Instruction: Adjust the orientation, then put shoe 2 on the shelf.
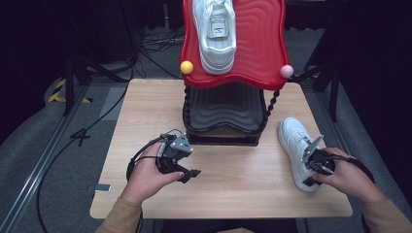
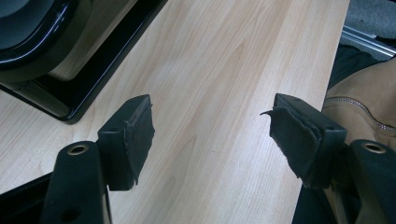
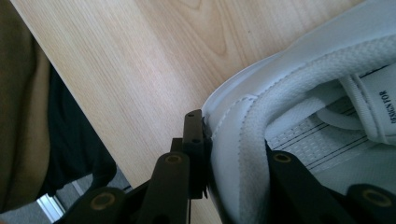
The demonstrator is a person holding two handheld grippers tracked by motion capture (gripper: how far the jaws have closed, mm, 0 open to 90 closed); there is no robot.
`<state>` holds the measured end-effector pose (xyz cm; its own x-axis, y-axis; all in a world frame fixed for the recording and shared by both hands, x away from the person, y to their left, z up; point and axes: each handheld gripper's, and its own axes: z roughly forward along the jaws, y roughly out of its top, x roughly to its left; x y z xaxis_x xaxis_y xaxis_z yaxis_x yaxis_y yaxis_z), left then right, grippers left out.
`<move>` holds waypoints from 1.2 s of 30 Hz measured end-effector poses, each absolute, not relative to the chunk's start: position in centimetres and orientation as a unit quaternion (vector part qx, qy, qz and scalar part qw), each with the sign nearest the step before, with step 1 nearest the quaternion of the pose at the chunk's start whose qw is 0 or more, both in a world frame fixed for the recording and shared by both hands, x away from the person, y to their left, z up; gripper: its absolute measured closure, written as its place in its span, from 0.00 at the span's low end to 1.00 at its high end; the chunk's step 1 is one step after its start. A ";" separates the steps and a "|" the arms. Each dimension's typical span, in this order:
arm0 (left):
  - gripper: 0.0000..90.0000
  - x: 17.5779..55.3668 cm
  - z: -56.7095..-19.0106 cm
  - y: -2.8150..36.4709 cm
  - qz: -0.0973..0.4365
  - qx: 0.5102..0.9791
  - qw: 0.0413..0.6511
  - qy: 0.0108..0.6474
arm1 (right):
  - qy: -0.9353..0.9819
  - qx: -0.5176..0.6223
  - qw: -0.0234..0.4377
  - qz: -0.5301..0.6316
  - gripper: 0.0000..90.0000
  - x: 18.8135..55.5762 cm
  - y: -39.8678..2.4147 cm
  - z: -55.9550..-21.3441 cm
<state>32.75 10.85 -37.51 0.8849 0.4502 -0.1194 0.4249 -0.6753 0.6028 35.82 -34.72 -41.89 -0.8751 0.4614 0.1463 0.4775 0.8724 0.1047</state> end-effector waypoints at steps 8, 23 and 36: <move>0.34 32.7 -37.5 11.0 0.019 0.914 0.324 0.241 | -0.961 -0.254 0.043 -0.098 0.86 35.9 -34.9 -40.5; 0.34 32.7 -37.4 11.6 0.021 0.912 0.327 0.247 | -0.958 -0.254 0.019 -0.131 0.86 36.6 -34.5 -34.7; 0.34 32.7 -37.6 11.9 0.019 0.909 0.330 0.253 | -0.962 -0.236 -0.007 -0.139 0.86 37.2 -33.4 -28.7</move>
<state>32.68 11.92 -37.57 0.8712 0.4727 -0.1325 0.4476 -0.6539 0.6100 37.22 -33.40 -28.72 -0.8884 0.4561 0.0523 0.4522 0.8498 0.2709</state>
